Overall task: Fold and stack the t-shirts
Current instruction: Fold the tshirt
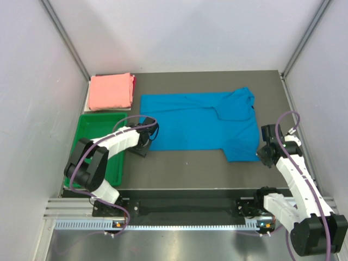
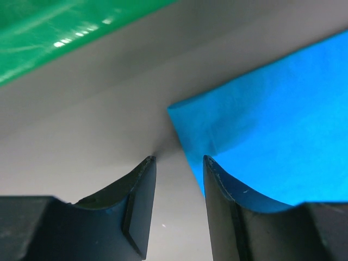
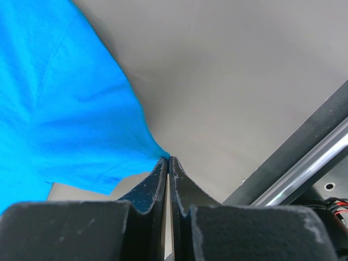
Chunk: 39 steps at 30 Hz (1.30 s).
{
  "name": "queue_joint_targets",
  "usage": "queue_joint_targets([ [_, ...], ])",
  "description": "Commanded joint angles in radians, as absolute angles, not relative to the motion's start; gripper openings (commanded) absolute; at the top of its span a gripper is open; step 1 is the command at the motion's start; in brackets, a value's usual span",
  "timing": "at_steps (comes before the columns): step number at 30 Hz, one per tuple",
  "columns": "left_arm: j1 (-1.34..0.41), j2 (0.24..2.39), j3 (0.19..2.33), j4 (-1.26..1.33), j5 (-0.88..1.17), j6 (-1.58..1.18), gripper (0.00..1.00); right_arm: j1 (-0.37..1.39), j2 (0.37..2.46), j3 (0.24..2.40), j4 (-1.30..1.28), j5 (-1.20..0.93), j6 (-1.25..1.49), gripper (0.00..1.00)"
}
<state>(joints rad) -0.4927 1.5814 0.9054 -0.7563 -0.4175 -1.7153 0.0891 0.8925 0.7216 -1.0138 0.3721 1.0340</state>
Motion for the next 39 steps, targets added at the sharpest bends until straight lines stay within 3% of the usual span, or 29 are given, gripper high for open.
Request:
queue_joint_targets([
  [1,-0.497,1.575,0.881,-0.767,-0.472,-1.790,0.45,0.094,0.867,0.727,-0.999,0.373,1.019,0.00],
  [4,-0.497,1.565,0.853,-0.735,-0.466,-1.805,0.45,0.094,0.864,0.724,-0.999,0.373,1.015,0.00],
  [8,-0.497,1.578,0.850,-0.736,-0.472,-1.809,0.37,0.094,0.862,0.727,-1.003,0.397,1.014,0.00],
  [9,-0.497,1.580,0.847,-0.736,-0.476,-1.809,0.25,0.094,0.864,0.727,-1.008,0.406,1.012,0.00],
  [13,-0.497,1.563,0.845,-0.736,-0.500,-1.798,0.00,0.094,0.864,0.744,-1.029,0.469,0.989,0.00],
  [26,-0.557,1.424,0.867,-0.864,-0.595,-1.832,0.00,0.094,0.819,0.793,-1.100,0.488,0.951,0.00],
  [31,-0.557,1.384,0.833,-0.761,-0.562,-1.755,0.00,0.094,0.779,0.750,-1.068,0.413,0.963,0.00],
  [35,-0.557,1.385,0.831,-0.799,-0.541,-1.795,0.22,0.094,0.770,0.747,-1.071,0.411,0.965,0.00],
  [39,-0.557,1.416,0.812,-0.753,-0.542,-1.807,0.34,0.094,0.753,0.742,-1.062,0.402,0.966,0.00],
])
